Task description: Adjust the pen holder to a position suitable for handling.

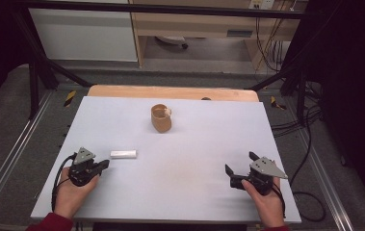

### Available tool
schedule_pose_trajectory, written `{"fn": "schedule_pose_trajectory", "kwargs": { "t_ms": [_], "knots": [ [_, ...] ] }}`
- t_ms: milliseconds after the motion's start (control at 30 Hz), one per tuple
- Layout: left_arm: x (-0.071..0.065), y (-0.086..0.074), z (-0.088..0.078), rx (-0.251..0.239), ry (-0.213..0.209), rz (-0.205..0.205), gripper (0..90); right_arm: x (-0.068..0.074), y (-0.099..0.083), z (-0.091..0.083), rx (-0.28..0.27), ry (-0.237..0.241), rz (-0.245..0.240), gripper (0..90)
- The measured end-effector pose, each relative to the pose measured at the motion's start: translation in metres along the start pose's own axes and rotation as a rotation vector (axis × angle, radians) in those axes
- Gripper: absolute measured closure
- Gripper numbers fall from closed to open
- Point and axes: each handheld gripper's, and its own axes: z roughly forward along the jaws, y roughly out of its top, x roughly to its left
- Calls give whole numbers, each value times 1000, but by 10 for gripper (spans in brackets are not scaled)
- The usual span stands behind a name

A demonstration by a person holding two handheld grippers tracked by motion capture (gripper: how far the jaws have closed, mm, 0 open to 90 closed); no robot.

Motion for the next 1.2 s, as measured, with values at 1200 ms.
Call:
{"fn": "schedule_pose_trajectory", "kwargs": {
  "t_ms": [1200],
  "knots": [
    [20, 14, 29, 16, 61, -41, 898, -1, -1, 1, 1, 3, -5, 27]
  ]
}}
